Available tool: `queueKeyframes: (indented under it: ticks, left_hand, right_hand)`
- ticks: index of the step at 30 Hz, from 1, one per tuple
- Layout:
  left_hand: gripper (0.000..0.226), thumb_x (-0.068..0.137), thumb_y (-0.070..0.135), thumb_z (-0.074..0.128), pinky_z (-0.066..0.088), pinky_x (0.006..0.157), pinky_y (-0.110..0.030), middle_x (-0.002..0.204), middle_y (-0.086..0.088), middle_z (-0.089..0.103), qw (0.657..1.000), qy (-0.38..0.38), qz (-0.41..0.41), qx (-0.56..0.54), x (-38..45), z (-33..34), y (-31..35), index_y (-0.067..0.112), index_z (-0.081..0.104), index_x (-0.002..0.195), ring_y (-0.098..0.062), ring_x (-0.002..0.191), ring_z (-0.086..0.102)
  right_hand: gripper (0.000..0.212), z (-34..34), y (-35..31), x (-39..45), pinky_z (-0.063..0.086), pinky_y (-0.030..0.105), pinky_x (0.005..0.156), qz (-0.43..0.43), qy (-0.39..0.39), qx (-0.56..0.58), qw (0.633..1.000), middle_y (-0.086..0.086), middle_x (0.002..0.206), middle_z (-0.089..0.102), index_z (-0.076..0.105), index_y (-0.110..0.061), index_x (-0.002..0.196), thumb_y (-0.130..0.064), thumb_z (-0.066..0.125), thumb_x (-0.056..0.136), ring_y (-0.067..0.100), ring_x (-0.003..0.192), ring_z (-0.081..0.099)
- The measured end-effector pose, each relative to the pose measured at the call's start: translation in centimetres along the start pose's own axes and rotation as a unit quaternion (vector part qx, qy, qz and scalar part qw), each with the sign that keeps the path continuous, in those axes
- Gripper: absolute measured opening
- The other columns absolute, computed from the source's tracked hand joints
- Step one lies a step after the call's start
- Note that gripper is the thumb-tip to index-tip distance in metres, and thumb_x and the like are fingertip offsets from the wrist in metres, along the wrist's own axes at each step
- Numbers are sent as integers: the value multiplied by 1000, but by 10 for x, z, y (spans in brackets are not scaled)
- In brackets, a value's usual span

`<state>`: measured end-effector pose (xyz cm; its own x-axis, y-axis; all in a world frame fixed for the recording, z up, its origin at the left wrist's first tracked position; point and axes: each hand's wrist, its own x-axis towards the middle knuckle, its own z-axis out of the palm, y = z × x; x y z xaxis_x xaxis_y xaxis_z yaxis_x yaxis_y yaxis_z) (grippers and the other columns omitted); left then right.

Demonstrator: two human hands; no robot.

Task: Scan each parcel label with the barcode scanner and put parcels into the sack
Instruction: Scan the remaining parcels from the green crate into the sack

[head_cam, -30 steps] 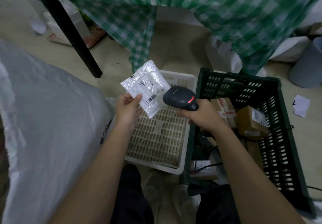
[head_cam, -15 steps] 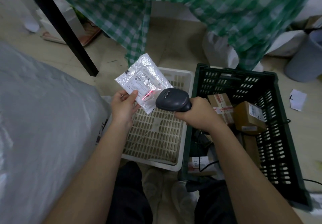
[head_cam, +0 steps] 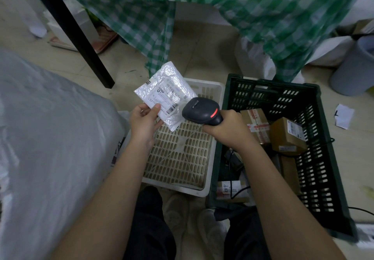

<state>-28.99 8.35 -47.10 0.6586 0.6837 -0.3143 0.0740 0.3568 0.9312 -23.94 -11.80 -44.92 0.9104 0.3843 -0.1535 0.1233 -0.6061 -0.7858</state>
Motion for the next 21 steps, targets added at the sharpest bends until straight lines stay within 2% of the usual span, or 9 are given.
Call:
queueKeyframes:
  ticks: [3,5,7,9,12,14,17,19,21]
  left_hand:
    - [11,91,7,63,59,68,-24,101,-3,66,1000,0,4,-14,-11,5,4,13,54,95,-16,91,68]
    - [11,91,7,63,60,72,-27,100,-2,66,1000,-8,17,-9,-22,9,7,14,55,95,-17,94,68]
    - [12,91,8,63,59,70,-25,98,0,66,999,-13,32,-5,-34,11,11,15,54,94,-18,95,68]
    - [12,90,9,64,58,67,-23,99,0,66,999,-13,48,-8,-50,10,20,15,54,94,-19,95,68]
    - [13,90,11,65,58,70,-26,104,-4,67,997,-19,77,0,-78,4,39,14,55,97,-18,93,69]
    - [12,90,10,65,58,68,-26,102,-4,66,994,-27,107,-3,-100,-5,57,15,55,95,-15,88,69]
    - [12,90,10,65,58,67,-25,101,-4,65,986,-30,165,-10,-136,-24,89,17,55,93,-13,86,68]
    - [12,90,12,66,57,66,-24,100,-2,65,978,-19,207,-2,-159,-41,111,19,57,93,-11,85,68]
    - [12,89,14,67,56,63,-22,98,0,66,968,5,250,7,-181,-61,135,22,59,92,-6,81,67]
  right_hand:
    - [27,7,2,1,44,31,59,19,77,77,994,2,59,58,52,-16,58,-24,72,76,18,61,57]
    - [24,12,3,-3,41,29,59,39,131,156,978,1,59,58,57,-14,63,-24,74,78,11,58,53]
    - [19,16,1,-12,41,26,61,54,161,219,961,0,63,60,63,-11,73,-24,76,79,7,59,52]
    - [17,16,-5,-24,43,25,61,45,170,249,952,0,66,62,65,-12,77,-23,77,80,5,61,54]
    - [16,9,-21,-45,41,18,55,7,174,269,947,2,64,59,62,-12,73,-15,76,80,0,55,50]
    - [18,3,-36,-59,40,19,53,-14,172,278,945,2,63,58,61,-13,71,-13,76,80,0,53,49]
    - [16,-2,-67,-76,44,23,60,-44,188,305,933,0,65,62,62,-16,71,-13,76,78,6,63,55]
    - [12,-3,-92,-86,49,28,69,-60,207,324,921,7,75,68,66,-18,78,-16,78,77,13,74,61]
    - [14,-1,-118,-94,49,30,70,-82,217,338,912,12,76,69,64,-21,74,-18,78,77,15,76,61]
